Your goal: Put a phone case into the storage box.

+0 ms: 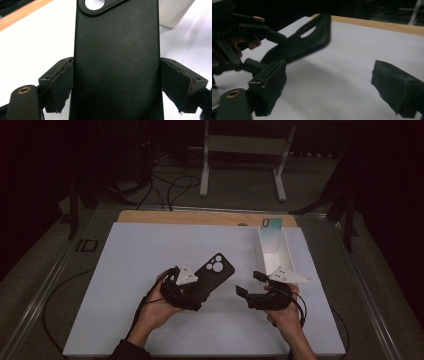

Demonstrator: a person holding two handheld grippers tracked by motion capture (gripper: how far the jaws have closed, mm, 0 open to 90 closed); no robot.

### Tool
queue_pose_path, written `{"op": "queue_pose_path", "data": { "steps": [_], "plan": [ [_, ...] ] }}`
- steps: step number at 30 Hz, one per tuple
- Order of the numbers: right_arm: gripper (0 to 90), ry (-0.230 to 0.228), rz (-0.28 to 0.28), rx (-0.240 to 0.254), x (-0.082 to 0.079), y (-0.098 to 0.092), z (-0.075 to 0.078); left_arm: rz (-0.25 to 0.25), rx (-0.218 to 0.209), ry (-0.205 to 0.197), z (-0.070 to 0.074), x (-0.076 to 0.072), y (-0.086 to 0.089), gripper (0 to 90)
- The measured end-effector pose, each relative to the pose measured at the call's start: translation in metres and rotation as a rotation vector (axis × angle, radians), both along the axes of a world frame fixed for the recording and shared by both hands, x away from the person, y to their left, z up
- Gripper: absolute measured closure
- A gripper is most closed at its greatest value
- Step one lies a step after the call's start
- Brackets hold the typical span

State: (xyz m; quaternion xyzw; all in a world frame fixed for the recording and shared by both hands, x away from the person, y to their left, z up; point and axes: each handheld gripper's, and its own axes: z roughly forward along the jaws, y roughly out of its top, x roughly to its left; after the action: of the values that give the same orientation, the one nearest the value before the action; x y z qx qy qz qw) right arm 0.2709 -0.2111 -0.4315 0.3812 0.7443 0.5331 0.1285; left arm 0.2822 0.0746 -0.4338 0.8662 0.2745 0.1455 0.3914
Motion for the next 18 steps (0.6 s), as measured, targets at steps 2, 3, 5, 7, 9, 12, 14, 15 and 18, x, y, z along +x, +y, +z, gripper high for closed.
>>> {"op": "queue_pose_path", "data": {
  "steps": [2, 3, 5, 7, 9, 12, 14, 15, 18],
  "plan": [
    [14.6, 0.011, 0.017, 0.012, 0.002, 0.006, 0.001, -0.012, -0.005, -0.007, 0.001, -0.002, -0.002, 16.0],
    [15.2, 0.017, 0.026, 0.017, 0.002, 0.009, 0.001, -0.022, -0.010, -0.008, 0.001, -0.003, -0.004, 15.9],
    [16.9, 0.024, 0.036, 0.024, 0.004, 0.015, 0.002, -0.029, -0.019, -0.017, 0.002, -0.005, -0.006, 15.9],
    [25.7, 0.036, 0.035, 0.020, 0.005, 0.021, 0.003, -0.038, -0.032, -0.022, 0.003, -0.006, -0.008, 15.9],
    [32.8, 0.046, 0.030, 0.019, 0.006, 0.025, 0.003, -0.046, -0.045, -0.034, 0.004, -0.008, -0.010, 15.8],
    [42.3, 0.070, 0.058, 0.056, 0.007, 0.028, 0.004, -0.052, -0.047, -0.045, 0.004, -0.011, -0.013, 15.8],
    [49.5, 0.085, 0.067, 0.077, 0.007, 0.029, 0.005, -0.060, -0.053, -0.047, 0.004, -0.012, -0.015, 15.7],
    [49.5, 0.085, 0.067, 0.077, 0.007, 0.029, 0.005, -0.060, -0.053, -0.047, 0.004, -0.012, -0.015, 15.7],
    [55.7, 0.094, 0.082, 0.095, 0.007, 0.032, 0.006, -0.065, -0.057, -0.051, 0.003, -0.013, -0.020, 15.6]
  ]
}}
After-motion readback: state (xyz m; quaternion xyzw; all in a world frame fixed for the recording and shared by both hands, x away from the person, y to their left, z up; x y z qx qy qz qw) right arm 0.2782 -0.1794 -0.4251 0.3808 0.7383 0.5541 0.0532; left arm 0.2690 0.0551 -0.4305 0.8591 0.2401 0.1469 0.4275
